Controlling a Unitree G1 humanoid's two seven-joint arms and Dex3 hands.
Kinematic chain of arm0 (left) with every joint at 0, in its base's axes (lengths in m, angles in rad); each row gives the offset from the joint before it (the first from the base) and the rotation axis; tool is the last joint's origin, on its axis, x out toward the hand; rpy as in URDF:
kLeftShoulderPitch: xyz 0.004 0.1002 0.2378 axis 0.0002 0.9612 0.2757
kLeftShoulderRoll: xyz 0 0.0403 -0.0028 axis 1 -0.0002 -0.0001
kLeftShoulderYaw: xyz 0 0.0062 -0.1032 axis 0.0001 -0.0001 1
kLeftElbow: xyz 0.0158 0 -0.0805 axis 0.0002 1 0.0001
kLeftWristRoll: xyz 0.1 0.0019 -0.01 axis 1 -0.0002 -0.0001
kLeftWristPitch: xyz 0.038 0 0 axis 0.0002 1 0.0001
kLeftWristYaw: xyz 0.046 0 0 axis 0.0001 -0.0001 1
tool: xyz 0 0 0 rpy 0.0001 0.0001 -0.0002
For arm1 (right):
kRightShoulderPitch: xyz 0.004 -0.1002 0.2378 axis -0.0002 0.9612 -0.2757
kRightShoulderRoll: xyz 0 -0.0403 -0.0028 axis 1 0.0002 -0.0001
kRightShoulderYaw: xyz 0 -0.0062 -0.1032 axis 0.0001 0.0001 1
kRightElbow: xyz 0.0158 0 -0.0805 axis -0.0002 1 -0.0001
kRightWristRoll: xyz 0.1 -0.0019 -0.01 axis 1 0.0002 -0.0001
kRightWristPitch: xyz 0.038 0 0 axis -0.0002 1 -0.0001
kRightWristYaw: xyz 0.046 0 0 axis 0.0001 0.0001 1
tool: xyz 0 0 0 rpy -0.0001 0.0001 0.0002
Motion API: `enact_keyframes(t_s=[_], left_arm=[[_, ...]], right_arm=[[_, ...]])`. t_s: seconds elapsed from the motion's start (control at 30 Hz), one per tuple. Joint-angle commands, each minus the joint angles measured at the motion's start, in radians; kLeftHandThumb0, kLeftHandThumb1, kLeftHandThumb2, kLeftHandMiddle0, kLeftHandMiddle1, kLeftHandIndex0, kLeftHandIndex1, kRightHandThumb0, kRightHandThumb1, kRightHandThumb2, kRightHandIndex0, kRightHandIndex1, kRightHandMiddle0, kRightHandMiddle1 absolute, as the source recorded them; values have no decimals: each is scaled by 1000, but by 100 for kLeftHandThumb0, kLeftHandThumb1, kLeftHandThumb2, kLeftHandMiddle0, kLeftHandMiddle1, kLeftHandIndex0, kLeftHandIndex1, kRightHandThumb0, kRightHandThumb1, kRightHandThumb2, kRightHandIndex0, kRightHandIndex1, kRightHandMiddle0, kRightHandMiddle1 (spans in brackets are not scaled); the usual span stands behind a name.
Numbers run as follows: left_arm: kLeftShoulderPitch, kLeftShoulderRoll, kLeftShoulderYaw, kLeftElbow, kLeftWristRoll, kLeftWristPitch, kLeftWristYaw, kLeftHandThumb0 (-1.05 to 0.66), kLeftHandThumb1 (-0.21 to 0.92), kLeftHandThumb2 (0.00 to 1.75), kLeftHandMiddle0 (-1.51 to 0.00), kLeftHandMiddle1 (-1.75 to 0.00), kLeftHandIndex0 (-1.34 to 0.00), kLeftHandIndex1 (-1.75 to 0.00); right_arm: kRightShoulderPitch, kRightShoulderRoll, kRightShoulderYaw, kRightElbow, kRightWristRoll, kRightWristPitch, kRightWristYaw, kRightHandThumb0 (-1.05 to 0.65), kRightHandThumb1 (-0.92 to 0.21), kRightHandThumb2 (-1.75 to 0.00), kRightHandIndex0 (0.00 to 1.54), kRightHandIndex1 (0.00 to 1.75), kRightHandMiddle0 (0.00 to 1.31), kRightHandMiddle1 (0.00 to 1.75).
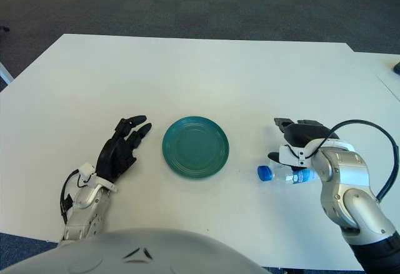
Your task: Put the bottle into the plate.
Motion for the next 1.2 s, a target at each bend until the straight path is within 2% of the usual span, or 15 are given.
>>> enact_keyframes(t_s=[0.0,0.37,0.67,1.17], left_arm=[[20,10,3,64,14,31,9,-75,92,97,-32,-37,0,-105],[2,14,1,103,40,9,18,-74,92,97,-34,-35,0,-104],[-20,25,0,127,44,20,5,-77,92,98,-34,-33,0,-103],[-44,47,-10,150,47,45,-7,-78,92,95,-33,-29,0,-100]], right_arm=[[12,-21,-20,-18,3,-16,28,-105,-92,-77,0,0,0,0],[32,-16,-35,-21,0,-38,65,-105,-92,-82,0,0,0,0],[73,-15,-79,-41,13,-76,62,-105,-92,-84,0,0,0,0],[149,14,-181,-145,22,-144,49,-105,-92,-84,0,0,0,0]])
